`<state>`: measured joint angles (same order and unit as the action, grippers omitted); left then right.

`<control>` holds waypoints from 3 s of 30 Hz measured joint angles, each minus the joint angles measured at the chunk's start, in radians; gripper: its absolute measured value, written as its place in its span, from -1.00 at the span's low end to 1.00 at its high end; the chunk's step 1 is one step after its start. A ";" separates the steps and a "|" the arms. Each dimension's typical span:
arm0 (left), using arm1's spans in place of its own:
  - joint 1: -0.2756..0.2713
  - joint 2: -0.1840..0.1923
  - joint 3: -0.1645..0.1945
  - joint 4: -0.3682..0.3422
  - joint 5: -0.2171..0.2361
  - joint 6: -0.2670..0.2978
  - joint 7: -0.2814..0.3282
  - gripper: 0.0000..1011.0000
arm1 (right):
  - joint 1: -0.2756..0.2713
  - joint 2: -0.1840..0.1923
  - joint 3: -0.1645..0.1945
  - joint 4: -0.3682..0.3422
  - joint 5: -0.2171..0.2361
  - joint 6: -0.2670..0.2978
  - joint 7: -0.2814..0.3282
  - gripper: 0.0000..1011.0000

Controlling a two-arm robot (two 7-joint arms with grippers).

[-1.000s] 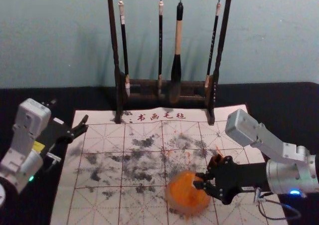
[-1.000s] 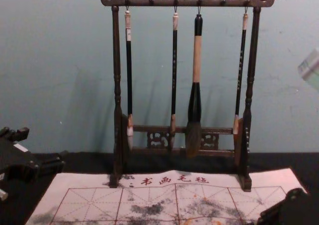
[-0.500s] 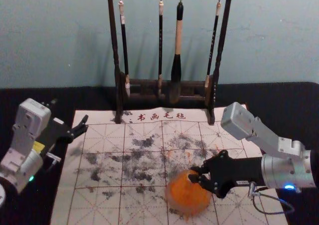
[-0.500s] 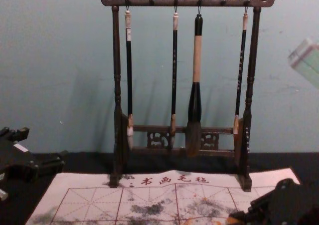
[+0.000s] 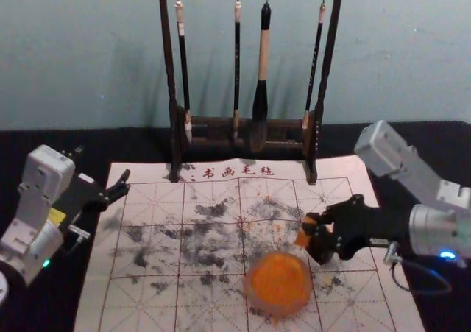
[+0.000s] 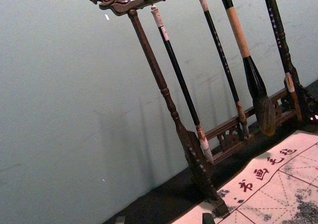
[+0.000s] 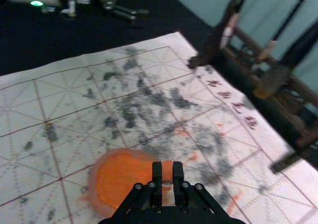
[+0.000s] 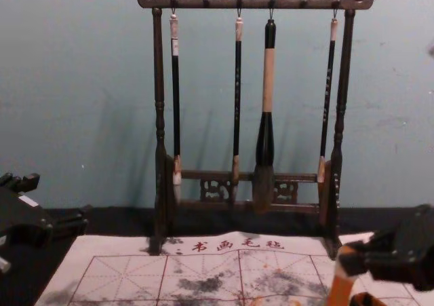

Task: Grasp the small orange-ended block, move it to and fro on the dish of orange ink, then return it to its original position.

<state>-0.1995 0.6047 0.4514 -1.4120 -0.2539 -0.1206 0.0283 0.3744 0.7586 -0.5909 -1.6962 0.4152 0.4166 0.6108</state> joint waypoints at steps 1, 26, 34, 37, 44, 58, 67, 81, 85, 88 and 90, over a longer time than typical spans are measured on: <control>0.000 0.000 0.000 0.000 0.000 0.000 0.000 0.98 | -0.006 0.005 0.012 -0.003 0.005 0.002 -0.010 -0.83; 0.000 0.000 0.000 0.000 0.000 0.000 0.000 0.98 | -0.074 0.051 0.100 -0.025 0.032 0.012 -0.057 -0.83; 0.000 0.000 0.000 0.000 0.000 0.000 0.000 0.98 | -0.065 0.037 0.091 -0.004 0.027 0.016 -0.049 -0.83; 0.000 0.000 0.000 0.000 0.000 0.000 0.000 0.98 | -0.059 0.031 0.085 0.005 0.024 0.019 -0.044 -0.83; 0.000 0.000 0.000 0.000 0.000 0.000 0.000 0.98 | -0.038 0.011 0.063 0.037 0.008 0.027 -0.034 -0.83; 0.000 0.000 0.000 0.000 0.000 0.000 0.000 0.98 | -0.002 -0.027 0.023 0.090 -0.026 0.031 -0.018 -0.83; 0.000 0.000 0.000 0.000 0.000 0.000 0.000 0.98 | 0.009 -0.037 0.002 0.103 -0.049 0.033 -0.003 -0.83; 0.000 0.000 0.000 0.000 0.000 0.000 0.000 0.98 | 0.013 -0.045 -0.006 0.106 -0.074 0.027 0.003 -0.83; 0.000 0.000 0.000 0.000 0.000 0.000 0.000 0.98 | 0.009 -0.044 -0.003 0.104 -0.079 0.019 0.001 -0.83; 0.000 0.000 0.000 0.000 0.000 0.000 0.000 0.98 | 0.008 -0.042 0.000 0.099 -0.083 0.014 0.002 -0.83; 0.000 0.000 0.000 0.000 0.000 0.000 0.000 0.98 | 0.007 -0.042 0.001 0.097 -0.086 0.012 0.002 -0.83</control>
<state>-0.1995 0.6047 0.4514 -1.4120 -0.2539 -0.1205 0.0283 0.3815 0.7165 -0.5897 -1.5987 0.3288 0.4287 0.6125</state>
